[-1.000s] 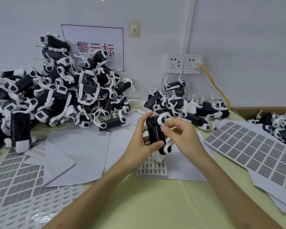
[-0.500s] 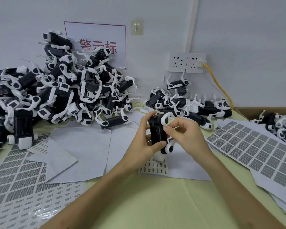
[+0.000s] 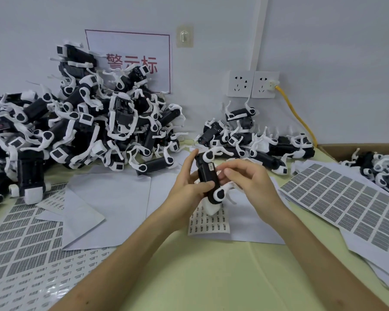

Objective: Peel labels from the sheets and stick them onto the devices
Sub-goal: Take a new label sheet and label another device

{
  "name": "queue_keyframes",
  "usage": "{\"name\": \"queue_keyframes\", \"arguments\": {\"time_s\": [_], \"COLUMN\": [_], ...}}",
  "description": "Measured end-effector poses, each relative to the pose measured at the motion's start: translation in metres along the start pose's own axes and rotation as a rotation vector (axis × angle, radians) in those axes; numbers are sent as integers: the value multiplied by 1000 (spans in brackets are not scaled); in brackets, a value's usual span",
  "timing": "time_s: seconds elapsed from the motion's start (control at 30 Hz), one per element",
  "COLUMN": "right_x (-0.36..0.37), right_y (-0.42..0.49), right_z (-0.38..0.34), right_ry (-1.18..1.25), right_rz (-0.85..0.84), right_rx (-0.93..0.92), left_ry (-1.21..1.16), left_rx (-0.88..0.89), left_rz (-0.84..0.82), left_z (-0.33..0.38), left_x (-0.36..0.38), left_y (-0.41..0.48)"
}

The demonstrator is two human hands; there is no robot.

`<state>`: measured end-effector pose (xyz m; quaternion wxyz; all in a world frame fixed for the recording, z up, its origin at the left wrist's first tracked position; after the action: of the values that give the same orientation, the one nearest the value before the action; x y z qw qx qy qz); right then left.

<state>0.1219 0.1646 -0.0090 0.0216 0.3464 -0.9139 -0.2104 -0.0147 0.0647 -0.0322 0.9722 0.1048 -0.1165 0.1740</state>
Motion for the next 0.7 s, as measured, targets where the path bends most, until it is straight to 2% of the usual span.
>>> {"name": "queue_keyframes", "arguments": {"time_s": [0.17, 0.27, 0.5, 0.7], "right_x": [2, 2, 7, 5], "right_y": [-2, -3, -6, -5], "right_z": [-4, -5, -7, -7], "right_ry": [13, 39, 55, 87], "right_rz": [-43, -62, -101, -99], "right_rx": [3, 10, -31, -15], "left_ry": [-71, -26, -33, 54], "left_rx": [14, 53, 100, 136], "left_rz": [30, 78, 59, 84], "left_z": [8, 7, 6, 7], "left_x": [4, 5, 2, 2], "left_y": [-1, 0, 2, 3]}}
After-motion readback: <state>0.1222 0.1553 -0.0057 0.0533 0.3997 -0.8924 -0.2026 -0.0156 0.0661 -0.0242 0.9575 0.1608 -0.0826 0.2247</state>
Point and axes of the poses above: each hand's wrist, its own y-axis towards the middle knuckle, its own x-axis out of the palm, z = x × y, the point moved 2 cm from there along y, towards the middle knuckle, and after that the axes turned 1 degree about -x, right-handed, at the moved point
